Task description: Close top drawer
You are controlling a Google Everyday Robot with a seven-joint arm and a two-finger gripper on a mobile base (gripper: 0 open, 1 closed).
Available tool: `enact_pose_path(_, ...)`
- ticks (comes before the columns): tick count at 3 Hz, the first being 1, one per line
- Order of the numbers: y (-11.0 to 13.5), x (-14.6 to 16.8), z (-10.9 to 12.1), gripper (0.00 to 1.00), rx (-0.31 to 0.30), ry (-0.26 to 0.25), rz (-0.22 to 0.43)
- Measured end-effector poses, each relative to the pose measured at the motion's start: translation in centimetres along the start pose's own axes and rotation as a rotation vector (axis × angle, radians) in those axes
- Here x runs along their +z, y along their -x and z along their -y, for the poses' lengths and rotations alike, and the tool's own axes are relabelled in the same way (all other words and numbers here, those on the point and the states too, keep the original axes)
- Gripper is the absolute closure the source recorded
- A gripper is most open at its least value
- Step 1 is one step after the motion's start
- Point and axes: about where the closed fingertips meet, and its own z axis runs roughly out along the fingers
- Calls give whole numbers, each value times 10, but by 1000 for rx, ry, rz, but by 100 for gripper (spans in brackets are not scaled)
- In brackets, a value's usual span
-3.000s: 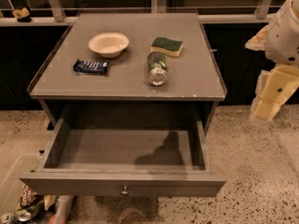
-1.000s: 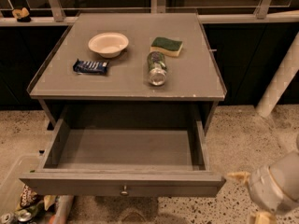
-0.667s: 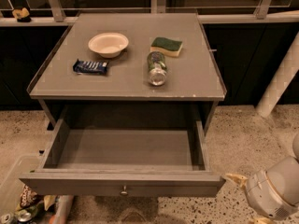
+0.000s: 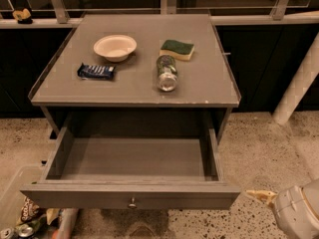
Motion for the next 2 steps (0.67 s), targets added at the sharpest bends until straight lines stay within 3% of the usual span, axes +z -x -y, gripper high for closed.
enact_pose_path(1, -2, 11, -16, 0, -14, 40, 46)
enact_pose_path(2, -3, 12, -16, 0, -16, 44, 49)
